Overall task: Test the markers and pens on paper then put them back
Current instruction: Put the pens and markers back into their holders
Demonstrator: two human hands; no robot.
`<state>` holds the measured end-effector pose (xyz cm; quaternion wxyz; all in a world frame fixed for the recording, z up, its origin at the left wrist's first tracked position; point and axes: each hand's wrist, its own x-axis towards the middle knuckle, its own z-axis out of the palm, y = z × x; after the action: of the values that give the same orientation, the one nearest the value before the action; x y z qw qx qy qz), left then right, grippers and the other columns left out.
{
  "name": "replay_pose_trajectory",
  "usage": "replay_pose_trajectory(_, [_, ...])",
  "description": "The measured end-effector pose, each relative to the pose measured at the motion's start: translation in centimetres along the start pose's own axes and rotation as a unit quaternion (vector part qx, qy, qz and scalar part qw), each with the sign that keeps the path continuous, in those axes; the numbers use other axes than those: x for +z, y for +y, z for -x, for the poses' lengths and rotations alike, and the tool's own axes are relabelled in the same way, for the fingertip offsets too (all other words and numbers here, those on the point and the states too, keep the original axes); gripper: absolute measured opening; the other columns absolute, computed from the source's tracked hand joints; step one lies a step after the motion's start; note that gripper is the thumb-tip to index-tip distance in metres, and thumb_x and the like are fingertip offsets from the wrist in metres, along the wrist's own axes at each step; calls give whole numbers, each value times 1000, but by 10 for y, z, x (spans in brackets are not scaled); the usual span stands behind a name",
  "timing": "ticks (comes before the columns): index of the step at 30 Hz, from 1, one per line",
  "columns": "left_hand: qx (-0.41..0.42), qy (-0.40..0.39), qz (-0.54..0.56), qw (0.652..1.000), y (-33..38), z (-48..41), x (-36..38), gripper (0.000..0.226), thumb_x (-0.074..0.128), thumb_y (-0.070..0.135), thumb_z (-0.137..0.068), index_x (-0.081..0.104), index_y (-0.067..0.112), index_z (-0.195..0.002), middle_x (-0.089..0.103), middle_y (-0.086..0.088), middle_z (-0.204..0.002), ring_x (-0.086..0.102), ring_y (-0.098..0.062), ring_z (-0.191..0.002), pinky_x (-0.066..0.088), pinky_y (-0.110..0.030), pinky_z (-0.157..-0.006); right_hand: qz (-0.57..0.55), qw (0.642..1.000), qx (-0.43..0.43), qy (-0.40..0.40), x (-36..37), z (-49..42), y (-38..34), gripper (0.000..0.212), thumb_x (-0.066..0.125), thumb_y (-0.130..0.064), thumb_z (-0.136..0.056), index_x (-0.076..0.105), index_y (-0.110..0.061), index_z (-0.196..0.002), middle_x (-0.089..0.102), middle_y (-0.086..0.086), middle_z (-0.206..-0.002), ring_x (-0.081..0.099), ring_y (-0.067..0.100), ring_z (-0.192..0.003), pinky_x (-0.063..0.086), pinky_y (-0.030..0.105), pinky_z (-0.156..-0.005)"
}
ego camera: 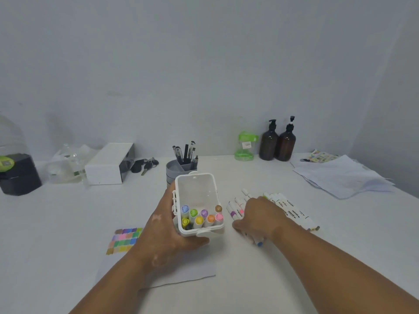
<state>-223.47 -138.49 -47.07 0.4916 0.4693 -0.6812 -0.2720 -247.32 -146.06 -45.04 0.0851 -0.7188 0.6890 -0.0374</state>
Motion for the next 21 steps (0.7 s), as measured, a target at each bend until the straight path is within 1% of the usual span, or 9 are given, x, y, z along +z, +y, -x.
replay_pose_trajectory(2, [2,-1,3,1000,1,0,0,99,88,60,-46,37,52,-130,55,43,-120,56,14,-114,45,1,-78,5,1000,5,-20,-1,-4,-5,28,62,-47,-72,59,-20,-64,63,-5,-61,63,12,-68,47,24,-57])
replay_pose_trajectory(4, [7,0,2,1000,2,0,-1,101,90,57,-47,35,56,-131,56,40,-122,56,12,-115,45,1,-79,7,999,5,-37,-3,-6,-10,25,60,-43,-72,60,-19,-63,65,-5,-56,61,8,-65,43,24,-56])
replay_pose_trajectory(6, [7,2,3,1000,1,1,-1,102,91,56,-47,36,55,-132,57,39,-121,57,10,-115,46,0,-80,7,999,-4,-40,0,-5,-17,17,60,-35,-73,55,-20,-66,63,-3,-53,58,8,-61,40,23,-54])
replay_pose_trajectory(9, [13,-7,-3,1000,0,2,-1,109,92,52,-47,35,47,-139,59,36,-122,59,8,-115,45,0,-83,15,999,-15,-40,9,-4,-26,18,57,-24,-84,43,-23,-74,56,-2,-72,59,20,-77,48,28,-67])
replay_pose_trajectory(12, [6,-7,-1,1000,2,3,1,120,86,59,-41,37,28,-146,59,35,-117,59,8,-112,40,2,-88,6,1000,-6,-11,16,-4,-28,23,55,-32,-90,39,-25,-75,52,-3,-81,57,23,-85,44,29,-69])
replay_pose_trajectory(15, [6,-16,-2,1000,1,4,0,109,85,66,-42,39,37,-136,58,35,-118,55,14,-115,41,2,-88,-15,1000,13,19,20,2,-25,17,56,-36,-88,45,-26,-79,48,-6,-78,57,21,-81,43,28,-67])
replay_pose_trajectory(17, [3,-16,-16,1000,1,4,-2,103,82,69,-41,40,41,-131,56,34,-117,52,19,-113,40,4,-86,-23,999,24,16,20,8,-21,18,55,-40,-89,48,-24,-83,50,-5,-81,57,21,-83,44,28,-69])
replay_pose_trajectory(19, [5,-10,-19,1000,1,5,-3,103,84,69,-41,39,45,-131,58,36,-117,55,15,-114,44,0,-86,-34,999,37,1,10,13,-16,22,55,-40,-91,50,-20,-85,57,-1,-86,59,22,-85,45,28,-71])
replay_pose_trajectory(21, [5,-8,-17,1000,1,6,-4,105,87,69,-41,38,49,-132,56,39,-120,58,9,-113,49,-5,-87,-107,993,52,-10,-13,18,-11,16,59,-30,-89,57,-15,-81,67,-2,-76,62,18,-76,45,25,-64])
